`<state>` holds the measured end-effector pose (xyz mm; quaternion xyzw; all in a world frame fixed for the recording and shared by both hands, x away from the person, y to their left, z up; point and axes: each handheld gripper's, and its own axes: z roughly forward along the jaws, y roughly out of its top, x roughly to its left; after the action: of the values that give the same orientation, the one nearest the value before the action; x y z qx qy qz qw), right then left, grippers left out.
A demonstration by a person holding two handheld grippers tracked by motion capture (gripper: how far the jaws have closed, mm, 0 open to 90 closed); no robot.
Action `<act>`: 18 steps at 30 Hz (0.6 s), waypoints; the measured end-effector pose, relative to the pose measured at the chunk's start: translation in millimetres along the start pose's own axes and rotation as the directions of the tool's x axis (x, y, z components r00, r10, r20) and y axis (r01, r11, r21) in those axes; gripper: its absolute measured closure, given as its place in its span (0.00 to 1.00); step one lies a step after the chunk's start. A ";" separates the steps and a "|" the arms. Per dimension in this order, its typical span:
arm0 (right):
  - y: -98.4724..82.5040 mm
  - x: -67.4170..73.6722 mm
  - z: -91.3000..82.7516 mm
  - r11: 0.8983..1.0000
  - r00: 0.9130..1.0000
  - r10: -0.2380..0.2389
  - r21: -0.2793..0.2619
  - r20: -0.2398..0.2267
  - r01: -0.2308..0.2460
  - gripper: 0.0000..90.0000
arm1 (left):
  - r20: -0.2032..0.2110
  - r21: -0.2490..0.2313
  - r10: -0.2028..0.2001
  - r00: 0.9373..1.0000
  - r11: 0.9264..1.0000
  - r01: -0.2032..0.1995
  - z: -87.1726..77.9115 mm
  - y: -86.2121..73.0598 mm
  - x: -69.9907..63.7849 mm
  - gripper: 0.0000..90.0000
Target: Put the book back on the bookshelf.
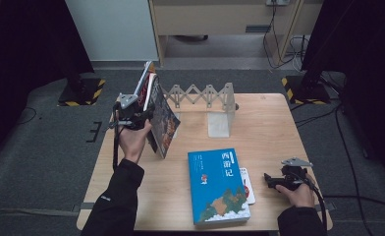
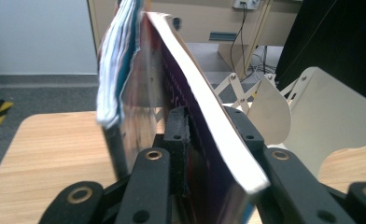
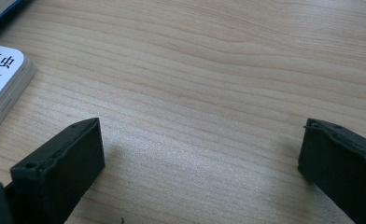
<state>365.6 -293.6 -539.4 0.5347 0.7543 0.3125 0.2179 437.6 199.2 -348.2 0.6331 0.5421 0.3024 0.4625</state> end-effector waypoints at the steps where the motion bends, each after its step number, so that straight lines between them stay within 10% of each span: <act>1: 0.1 0.0 0.0 1.000 1.000 0.001 0.001 0.000 -0.001 0.00 | -0.003 0.002 -0.002 1.000 1.000 0.002 1.3 0.6 -0.7 0.78; 10: 0.0 0.1 0.0 1.000 1.000 0.002 0.001 0.000 -0.002 0.00 | -0.086 0.028 -0.026 0.996 0.999 0.028 5.9 6.4 -7.5 0.91; 18: 0.0 0.0 0.0 1.000 1.000 -0.001 0.000 0.000 0.001 0.00 | -0.055 -0.028 -0.063 0.996 0.998 0.062 7.2 8.1 -2.7 0.91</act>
<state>365.6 -293.6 -539.4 0.5344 0.7545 0.3125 0.2178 446.7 194.9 -343.2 0.6010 0.5705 0.3124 0.4645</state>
